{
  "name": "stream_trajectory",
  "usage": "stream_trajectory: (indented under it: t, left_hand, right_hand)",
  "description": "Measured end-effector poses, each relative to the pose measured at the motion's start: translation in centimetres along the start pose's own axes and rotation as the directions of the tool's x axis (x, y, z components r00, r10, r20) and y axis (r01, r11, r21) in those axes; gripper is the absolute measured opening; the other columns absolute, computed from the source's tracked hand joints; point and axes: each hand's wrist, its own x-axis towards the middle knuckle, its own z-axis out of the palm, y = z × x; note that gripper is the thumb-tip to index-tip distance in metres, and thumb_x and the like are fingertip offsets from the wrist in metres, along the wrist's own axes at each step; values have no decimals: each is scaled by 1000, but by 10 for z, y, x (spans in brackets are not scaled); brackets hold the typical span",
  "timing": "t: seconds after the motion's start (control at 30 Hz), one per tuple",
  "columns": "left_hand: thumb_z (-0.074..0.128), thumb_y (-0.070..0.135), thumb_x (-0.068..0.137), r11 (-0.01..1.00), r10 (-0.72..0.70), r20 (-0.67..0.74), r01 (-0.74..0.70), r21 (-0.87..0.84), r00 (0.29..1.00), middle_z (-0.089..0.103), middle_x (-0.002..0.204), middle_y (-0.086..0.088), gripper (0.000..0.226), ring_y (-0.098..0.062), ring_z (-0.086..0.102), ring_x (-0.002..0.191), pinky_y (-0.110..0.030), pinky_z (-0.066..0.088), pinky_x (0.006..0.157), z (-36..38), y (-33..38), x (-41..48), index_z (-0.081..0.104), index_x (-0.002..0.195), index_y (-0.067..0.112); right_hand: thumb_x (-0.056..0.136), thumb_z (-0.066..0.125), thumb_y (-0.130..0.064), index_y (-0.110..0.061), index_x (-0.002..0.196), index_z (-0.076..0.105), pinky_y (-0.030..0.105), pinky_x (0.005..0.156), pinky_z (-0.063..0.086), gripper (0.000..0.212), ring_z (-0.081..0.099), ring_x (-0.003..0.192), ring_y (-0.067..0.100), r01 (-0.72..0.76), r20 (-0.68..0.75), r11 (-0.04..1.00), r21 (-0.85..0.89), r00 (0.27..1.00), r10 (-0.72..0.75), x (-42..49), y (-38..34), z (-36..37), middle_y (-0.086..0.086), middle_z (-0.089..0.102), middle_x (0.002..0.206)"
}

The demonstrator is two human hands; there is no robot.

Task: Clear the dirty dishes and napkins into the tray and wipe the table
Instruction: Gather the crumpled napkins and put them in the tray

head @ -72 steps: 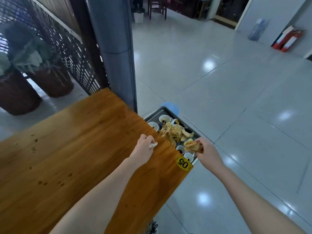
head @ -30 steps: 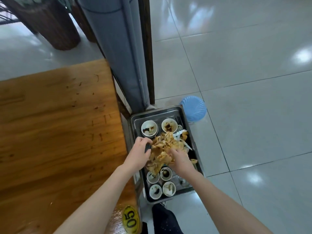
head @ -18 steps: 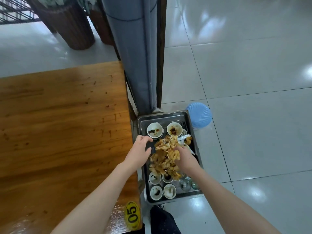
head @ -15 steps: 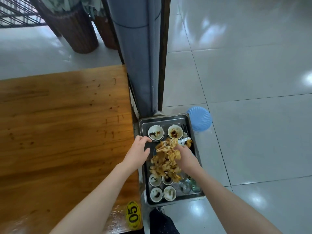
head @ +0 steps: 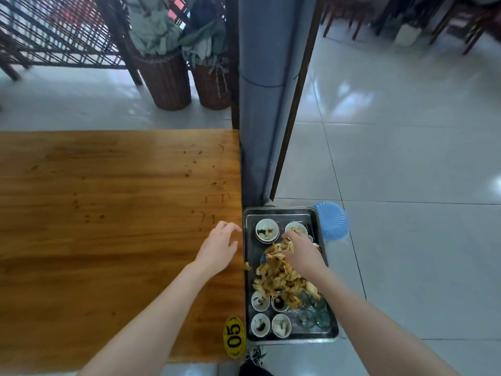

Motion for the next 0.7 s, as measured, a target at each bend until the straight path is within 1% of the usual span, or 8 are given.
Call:
stream_trajectory:
  t: [0.07, 0.13, 0.17, 0.27, 0.33, 0.4, 0.6, 0.7]
  left_hand:
    - [55, 15, 96, 1000, -3, -36, 4, 11, 999, 47, 132, 7, 30, -9, 49, 115, -23, 44, 96, -10, -7, -11, 54, 123, 27]
    - [55, 15, 96, 999, -10, -76, 13, 32, 997, 47, 133, 5, 30, -12, 48, 119, -27, 43, 100, -21, -16, -23, 55, 123, 26]
    - [55, 15, 96, 999, -16, -96, 20, 43, 995, 47, 133, 5, 29, -13, 48, 119, -28, 42, 101, -27, -21, -29, 55, 123, 26]
    - [54, 17, 97, 995, -33, -138, 45, 88, 990, 47, 134, 4, 28, -17, 52, 113, -33, 42, 98, -46, -40, -51, 55, 124, 26]
    - [52, 18, 97, 992, -49, -156, 66, 106, 987, 46, 133, 4, 29, -18, 50, 116, -36, 38, 101, -57, -58, -67, 53, 125, 27]
    - [51, 18, 97, 990, -65, -174, 85, 111, 983, 46, 132, 6, 29, -18, 46, 120, -36, 34, 102, -69, -79, -86, 52, 124, 29]
    - [54, 19, 96, 979, -128, -233, 161, 126, 964, 46, 130, 6, 29, -19, 46, 119, -37, 35, 100, -111, -149, -153, 52, 123, 31]
    - [55, 19, 96, 971, -163, -265, 202, 129, 950, 47, 131, 5, 31, -19, 46, 119, -35, 35, 101, -133, -183, -185, 52, 125, 31]
  right_hand:
    - [93, 56, -17, -27, 134, 46, 31, 84, 47, 43, 56, 106, 17, 32, -29, 999, -22, 999, -33, -5, -15, 1, 0, 53, 128]
    - [91, 57, -15, -27, 128, 49, 28, 79, 46, 40, 55, 100, 16, 73, -55, 997, -33, 996, -74, -11, -32, 4, -2, 54, 120]
    - [90, 58, -14, -26, 126, 50, 29, 79, 47, 39, 55, 100, 17, 94, -65, 995, -44, 993, -96, -14, -41, 6, -2, 53, 118]
    - [90, 55, -13, -21, 125, 52, 32, 85, 47, 36, 54, 105, 21, 147, -70, 985, -86, 986, -153, -25, -72, 14, 1, 52, 123]
    - [91, 54, -14, -20, 127, 52, 33, 88, 45, 36, 52, 110, 22, 196, -68, 974, -118, 976, -205, -34, -94, 23, 2, 53, 124]
    - [91, 54, -13, -19, 129, 51, 34, 90, 46, 38, 51, 113, 24, 242, -59, 958, -152, 966, -253, -45, -118, 33, 3, 54, 123]
    - [93, 53, -13, -18, 129, 51, 36, 95, 44, 37, 50, 113, 23, 339, -26, 915, -217, 935, -353, -78, -197, 70, 2, 56, 123]
    - [93, 50, -12, -19, 130, 49, 34, 94, 43, 37, 49, 112, 21, 383, 0, 894, -232, 919, -394, -93, -238, 93, 1, 55, 123]
